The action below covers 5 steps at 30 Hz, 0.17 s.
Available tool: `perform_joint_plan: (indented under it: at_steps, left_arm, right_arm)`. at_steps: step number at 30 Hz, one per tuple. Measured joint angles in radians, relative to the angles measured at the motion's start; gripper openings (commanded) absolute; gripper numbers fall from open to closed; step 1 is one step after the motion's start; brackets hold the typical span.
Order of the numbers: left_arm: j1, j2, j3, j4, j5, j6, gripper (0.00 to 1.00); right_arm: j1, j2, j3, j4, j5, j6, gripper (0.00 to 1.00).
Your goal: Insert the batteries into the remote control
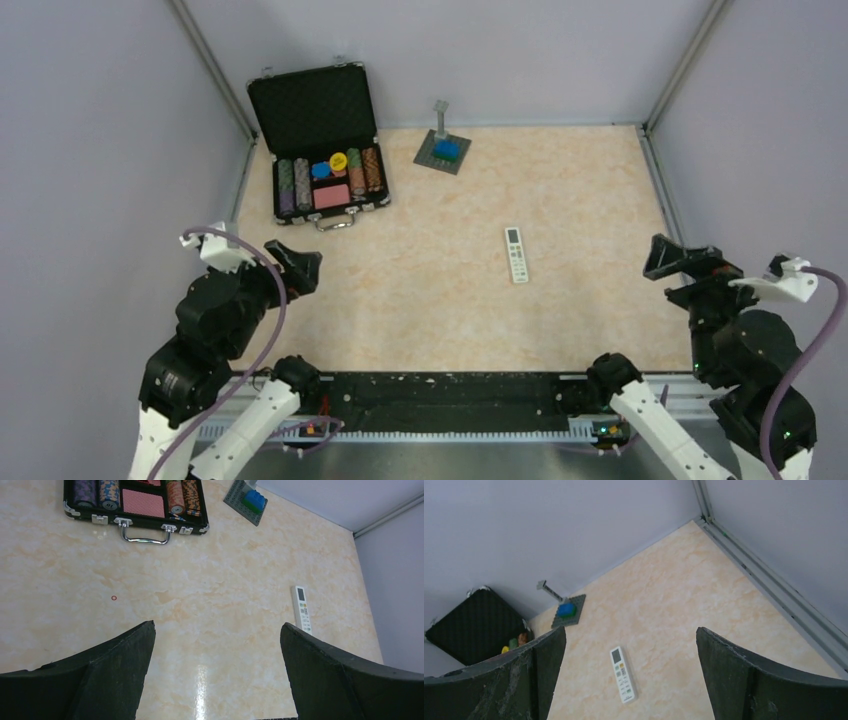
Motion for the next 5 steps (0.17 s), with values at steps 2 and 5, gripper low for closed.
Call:
perform_joint_plan:
  at_steps: [2,5]
  left_arm:
    - [0.0,-0.013,0.0,-0.004,-0.001,0.005,0.99]
    - [0.0,-0.024,0.0,-0.013,-0.009,0.009,0.99]
  right_arm:
    - [0.0,-0.026,0.01,-0.005,0.035,0.0,0.99]
    - [0.0,-0.045,0.016,-0.017,0.075,0.0,0.99]
